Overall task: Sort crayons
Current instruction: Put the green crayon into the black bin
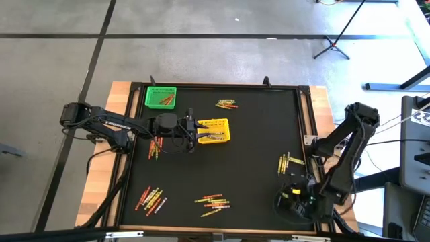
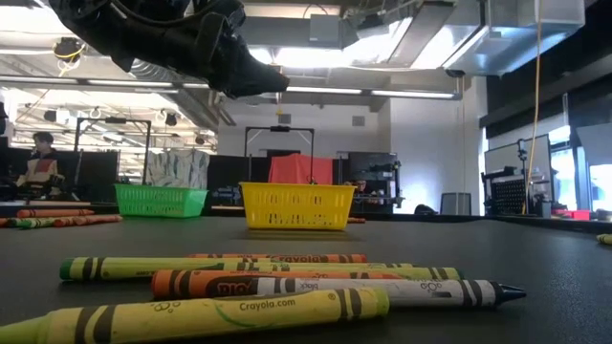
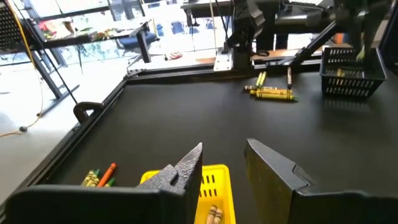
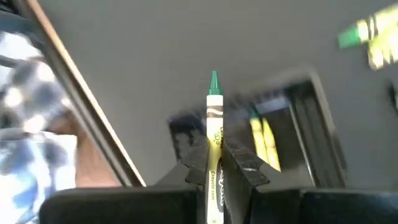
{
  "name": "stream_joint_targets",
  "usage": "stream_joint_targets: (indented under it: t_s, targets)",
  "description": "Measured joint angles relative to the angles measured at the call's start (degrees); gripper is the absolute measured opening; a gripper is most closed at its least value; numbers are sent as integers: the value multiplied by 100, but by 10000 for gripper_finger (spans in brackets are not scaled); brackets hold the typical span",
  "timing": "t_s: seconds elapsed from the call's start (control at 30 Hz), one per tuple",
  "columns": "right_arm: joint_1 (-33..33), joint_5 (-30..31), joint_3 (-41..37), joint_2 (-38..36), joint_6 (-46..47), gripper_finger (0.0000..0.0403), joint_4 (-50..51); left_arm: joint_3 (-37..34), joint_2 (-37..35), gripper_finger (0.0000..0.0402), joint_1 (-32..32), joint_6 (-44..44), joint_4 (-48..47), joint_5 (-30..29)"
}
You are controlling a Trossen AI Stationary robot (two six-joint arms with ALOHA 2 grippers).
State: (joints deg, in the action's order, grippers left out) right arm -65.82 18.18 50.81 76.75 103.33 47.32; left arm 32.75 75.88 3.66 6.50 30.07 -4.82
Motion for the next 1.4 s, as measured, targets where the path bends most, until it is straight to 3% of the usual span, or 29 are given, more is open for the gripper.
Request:
stream_joint_targets:
  t_s: [0.2,0.37,0.57,0.73,0.9,1.0,1.2,1.4]
  targets:
    - [-66,-1034,0,393,767,32,697,0,0,107,0,7,17,0]
    - [184,-1052,0,284,760,77,890,0,0,107,-4,5,24,0]
    - [775,-1018,0,-92,-262,151,722,0,0,107,-7,3,13,0]
    - [1683,-157,1,-365,-1934,177,696,0,0,107,-11,-81,-7,0]
    - [2778,1116,2,-290,-3871,172,639,0,-1,107,-9,-89,-119,0]
    - [3618,1499,2,-222,-5059,167,617,0,-2,107,-10,-147,-148,0]
    - [5445,1468,2,-48,-7526,166,-287,0,0,107,-9,-240,-413,-1]
    - [7111,410,2,396,-9828,166,-2027,0,0,107,-9,-303,-523,-61]
